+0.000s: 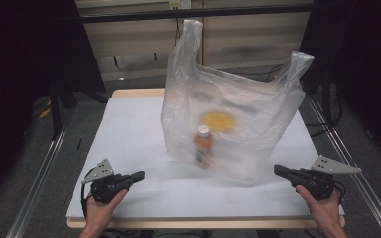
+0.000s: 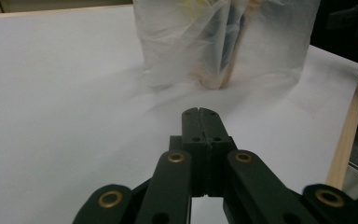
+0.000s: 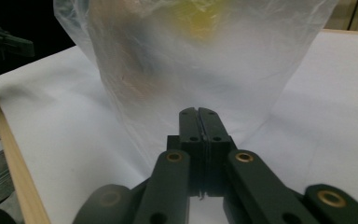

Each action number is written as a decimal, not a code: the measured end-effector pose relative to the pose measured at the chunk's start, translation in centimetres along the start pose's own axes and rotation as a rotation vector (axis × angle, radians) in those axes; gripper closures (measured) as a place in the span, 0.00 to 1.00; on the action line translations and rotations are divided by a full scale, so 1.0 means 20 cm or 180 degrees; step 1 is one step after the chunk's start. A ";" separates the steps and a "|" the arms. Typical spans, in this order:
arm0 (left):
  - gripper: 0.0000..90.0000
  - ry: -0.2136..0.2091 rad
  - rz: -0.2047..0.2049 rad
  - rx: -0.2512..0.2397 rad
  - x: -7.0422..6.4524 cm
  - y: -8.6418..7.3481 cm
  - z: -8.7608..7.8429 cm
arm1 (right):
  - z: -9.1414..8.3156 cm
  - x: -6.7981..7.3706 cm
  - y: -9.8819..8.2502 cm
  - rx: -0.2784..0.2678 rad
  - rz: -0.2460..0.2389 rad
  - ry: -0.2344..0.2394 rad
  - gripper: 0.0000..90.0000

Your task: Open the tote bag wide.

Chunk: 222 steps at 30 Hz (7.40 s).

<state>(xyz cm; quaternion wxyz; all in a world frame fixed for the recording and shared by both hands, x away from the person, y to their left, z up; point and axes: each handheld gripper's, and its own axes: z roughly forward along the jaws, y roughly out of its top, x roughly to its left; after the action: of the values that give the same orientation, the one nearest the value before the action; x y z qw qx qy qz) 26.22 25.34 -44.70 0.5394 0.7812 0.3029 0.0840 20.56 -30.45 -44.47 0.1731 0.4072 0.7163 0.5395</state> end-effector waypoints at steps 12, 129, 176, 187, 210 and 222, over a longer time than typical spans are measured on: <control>1.00 -0.0219 0.0088 0.0028 -0.05 0.08 0.04 | -0.01 0.04 0.11 0.0005 -0.0051 0.0078 1.00; 1.00 -0.0380 0.0440 0.0127 -0.11 1.13 0.57 | 0.74 0.42 0.74 0.0569 -0.0603 0.0825 1.00; 1.00 -0.0272 0.0197 0.1355 0.06 0.26 0.80 | 0.85 0.19 0.17 0.1051 -0.0188 0.0710 1.00; 1.00 -0.0295 0.0217 0.1436 0.05 0.22 0.78 | 0.90 0.19 0.09 0.1373 -0.0322 0.0633 1.00; 1.00 -0.0448 0.0340 0.0587 -0.04 0.51 0.50 | 0.74 0.24 0.34 0.0808 -0.0307 0.0677 1.00; 1.00 -0.0591 0.0456 0.0289 -0.12 0.70 0.58 | 0.91 0.41 0.20 0.1022 -0.0309 0.0907 1.00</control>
<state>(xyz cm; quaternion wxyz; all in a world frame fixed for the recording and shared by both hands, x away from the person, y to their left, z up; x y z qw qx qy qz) 34.96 11.53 -36.42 0.5218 0.8289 0.1985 0.0359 29.70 -12.33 -45.82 0.0289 0.3142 0.8290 0.4617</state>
